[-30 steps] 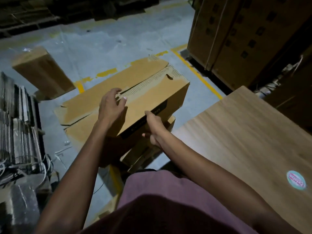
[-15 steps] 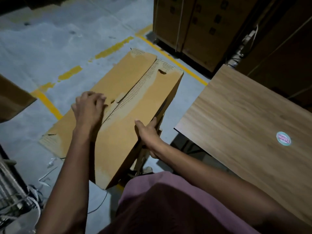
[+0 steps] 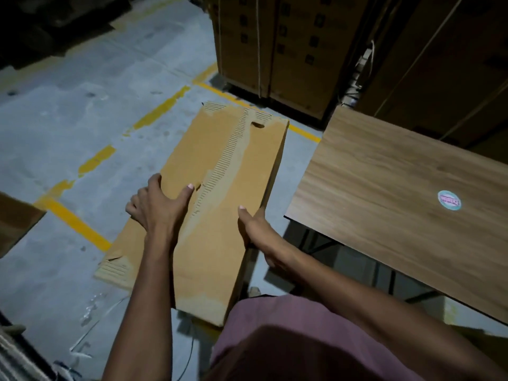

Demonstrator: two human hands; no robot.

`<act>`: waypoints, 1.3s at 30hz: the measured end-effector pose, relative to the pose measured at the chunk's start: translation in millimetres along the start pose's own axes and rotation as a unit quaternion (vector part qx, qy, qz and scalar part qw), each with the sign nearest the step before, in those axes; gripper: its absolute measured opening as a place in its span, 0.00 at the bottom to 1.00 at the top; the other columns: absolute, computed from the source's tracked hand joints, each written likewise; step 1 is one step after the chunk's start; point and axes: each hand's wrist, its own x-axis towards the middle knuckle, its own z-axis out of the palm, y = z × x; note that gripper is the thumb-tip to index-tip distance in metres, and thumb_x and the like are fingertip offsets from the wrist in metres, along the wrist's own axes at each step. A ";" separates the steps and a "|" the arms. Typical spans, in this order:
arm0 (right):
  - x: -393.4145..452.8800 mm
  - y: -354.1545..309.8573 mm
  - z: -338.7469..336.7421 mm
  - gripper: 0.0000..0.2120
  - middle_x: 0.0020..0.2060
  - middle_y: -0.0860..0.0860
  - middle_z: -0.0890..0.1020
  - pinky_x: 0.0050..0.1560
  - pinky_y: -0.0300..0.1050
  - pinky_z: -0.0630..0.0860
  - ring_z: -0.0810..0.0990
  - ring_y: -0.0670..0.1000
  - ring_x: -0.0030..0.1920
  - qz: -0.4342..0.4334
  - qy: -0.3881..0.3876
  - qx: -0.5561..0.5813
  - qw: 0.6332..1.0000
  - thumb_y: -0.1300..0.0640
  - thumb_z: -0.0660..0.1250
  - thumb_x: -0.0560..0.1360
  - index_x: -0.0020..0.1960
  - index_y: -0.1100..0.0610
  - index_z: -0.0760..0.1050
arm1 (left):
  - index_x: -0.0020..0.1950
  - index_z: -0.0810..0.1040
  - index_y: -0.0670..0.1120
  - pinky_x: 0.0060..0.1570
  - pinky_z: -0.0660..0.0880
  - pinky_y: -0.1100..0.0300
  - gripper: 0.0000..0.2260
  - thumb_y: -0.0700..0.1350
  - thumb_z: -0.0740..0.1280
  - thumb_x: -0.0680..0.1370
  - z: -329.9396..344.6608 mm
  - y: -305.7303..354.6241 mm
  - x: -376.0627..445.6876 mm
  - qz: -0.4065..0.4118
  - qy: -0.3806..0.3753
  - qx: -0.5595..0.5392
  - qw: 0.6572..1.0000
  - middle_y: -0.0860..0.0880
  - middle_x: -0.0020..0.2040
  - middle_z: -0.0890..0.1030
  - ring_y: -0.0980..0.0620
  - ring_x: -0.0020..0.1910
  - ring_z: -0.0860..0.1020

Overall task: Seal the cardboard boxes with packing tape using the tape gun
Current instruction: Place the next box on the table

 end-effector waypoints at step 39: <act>-157.5 186.7 -499.5 0.27 0.66 0.54 0.79 0.59 0.45 0.72 0.77 0.54 0.65 -0.136 0.446 0.000 0.884 0.49 0.69 0.80 0.76 0.57 0.69 | 0.74 0.68 0.52 0.71 0.55 0.39 0.31 0.65 0.66 0.76 155.8 387.5 -391.0 0.312 -0.268 -0.045 0.910 0.37 0.76 0.63 0.34 0.74 0.61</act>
